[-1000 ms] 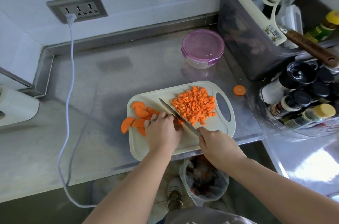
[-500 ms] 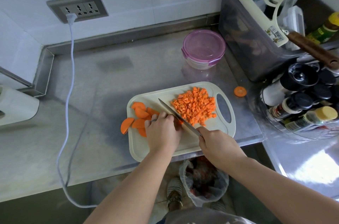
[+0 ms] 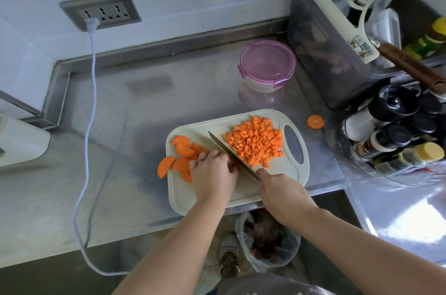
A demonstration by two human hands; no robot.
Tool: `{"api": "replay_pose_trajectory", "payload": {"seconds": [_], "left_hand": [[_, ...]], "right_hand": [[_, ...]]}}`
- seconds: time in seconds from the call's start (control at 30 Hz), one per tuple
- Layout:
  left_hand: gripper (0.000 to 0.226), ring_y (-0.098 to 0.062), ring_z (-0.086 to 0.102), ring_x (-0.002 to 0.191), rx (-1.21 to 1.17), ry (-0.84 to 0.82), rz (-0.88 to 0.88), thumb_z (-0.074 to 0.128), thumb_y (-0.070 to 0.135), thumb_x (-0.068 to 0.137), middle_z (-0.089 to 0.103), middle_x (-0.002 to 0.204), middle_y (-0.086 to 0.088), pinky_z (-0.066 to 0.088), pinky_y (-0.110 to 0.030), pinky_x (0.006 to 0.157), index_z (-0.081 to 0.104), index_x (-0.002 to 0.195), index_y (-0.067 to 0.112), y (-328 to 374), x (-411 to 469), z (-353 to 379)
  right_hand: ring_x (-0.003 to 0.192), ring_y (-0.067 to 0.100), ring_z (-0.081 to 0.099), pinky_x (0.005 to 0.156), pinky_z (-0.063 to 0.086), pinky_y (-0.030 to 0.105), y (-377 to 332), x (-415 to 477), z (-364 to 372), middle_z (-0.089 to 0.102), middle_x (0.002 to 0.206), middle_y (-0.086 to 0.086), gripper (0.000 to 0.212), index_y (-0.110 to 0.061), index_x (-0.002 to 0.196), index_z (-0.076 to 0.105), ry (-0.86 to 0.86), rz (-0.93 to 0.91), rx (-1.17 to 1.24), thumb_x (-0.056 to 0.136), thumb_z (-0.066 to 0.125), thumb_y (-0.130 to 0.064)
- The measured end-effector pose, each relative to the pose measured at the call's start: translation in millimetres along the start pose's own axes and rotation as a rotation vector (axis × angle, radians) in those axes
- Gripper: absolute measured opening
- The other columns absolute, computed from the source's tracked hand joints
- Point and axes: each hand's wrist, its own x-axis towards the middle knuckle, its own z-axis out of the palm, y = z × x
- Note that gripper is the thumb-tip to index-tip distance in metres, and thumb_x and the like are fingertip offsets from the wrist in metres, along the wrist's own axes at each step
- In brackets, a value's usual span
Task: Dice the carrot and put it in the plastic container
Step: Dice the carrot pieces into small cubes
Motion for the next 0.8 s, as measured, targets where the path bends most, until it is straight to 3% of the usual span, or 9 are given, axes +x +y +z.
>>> {"api": "replay_pose_trajectory", "payload": {"seconds": [0.1,0.27,0.4,0.53,0.6,0.7,0.8], "left_hand": [[0.019,-0.018,0.052,0.099,0.024,0.004,0.017,0.059,0.042,0.085,0.063,0.098,0.011,0.028,-0.033,0.078,0.07,0.094,0.03,0,1,-1],[0.019,-0.018,0.052,0.105,0.011,0.0,0.052,0.059,0.039,0.088,0.065,0.107,0.012,0.028,-0.032,0.082,0.069,0.102,0.034,2,14,0],[0.015,-0.02,0.057,0.1,-0.111,0.032,0.062,0.059,0.033,0.09,0.066,0.103,0.008,0.031,-0.033,0.08,0.071,0.098,0.032,1,20,-3],[0.018,-0.027,0.065,0.087,-0.469,0.202,-0.042,0.054,0.015,0.093,0.069,0.094,-0.002,0.049,-0.039,0.077,0.07,0.099,0.021,-21,27,-16],[0.025,-0.026,0.065,0.091,-0.613,0.335,-0.118,0.048,0.007,0.094,0.067,0.098,-0.003,0.05,-0.038,0.083,0.067,0.103,0.019,-34,30,-32],[0.032,-0.023,0.06,0.1,-0.632,0.449,-0.051,0.044,-0.005,0.09,0.065,0.103,-0.004,0.042,-0.025,0.087,0.068,0.101,0.012,-33,31,-58],[0.033,-0.023,0.06,0.098,-0.605,0.409,0.054,0.044,-0.008,0.087,0.064,0.101,-0.004,0.043,-0.025,0.086,0.068,0.097,0.012,-27,31,-69]], "right_hand": [[0.083,0.027,0.063,0.072,0.056,0.041,1,-2,-4,0.06,0.09,0.006,0.027,-0.015,0.126,0.043,0.048,-0.019,0.077,0.1,0.037,-0.014],[0.058,0.021,0.046,0.047,0.031,0.03,12,-4,-20,0.045,0.064,-0.004,0.022,-0.014,0.111,0.051,0.228,-0.018,0.207,0.102,0.034,-0.025],[0.049,0.013,0.038,0.044,0.024,0.026,22,-3,-30,0.039,0.059,-0.008,0.028,-0.017,0.124,0.051,0.3,-0.019,0.143,0.101,0.036,-0.023],[0.066,0.019,0.054,0.047,0.029,0.025,22,-13,-34,0.055,0.077,-0.006,0.033,-0.027,0.133,0.046,0.339,-0.043,0.028,0.1,0.04,-0.027],[0.072,0.019,0.058,0.049,0.03,0.024,21,-18,-35,0.062,0.089,-0.007,0.033,-0.03,0.131,0.045,0.386,-0.061,-0.034,0.099,0.042,-0.031],[0.085,0.022,0.063,0.06,0.036,0.026,23,-23,-34,0.066,0.105,-0.007,0.039,-0.032,0.136,0.041,0.42,-0.08,-0.097,0.097,0.044,-0.033],[0.087,0.022,0.064,0.061,0.037,0.026,23,-27,-31,0.066,0.105,-0.007,0.039,-0.034,0.136,0.041,0.43,-0.063,-0.091,0.098,0.044,-0.035]]}}
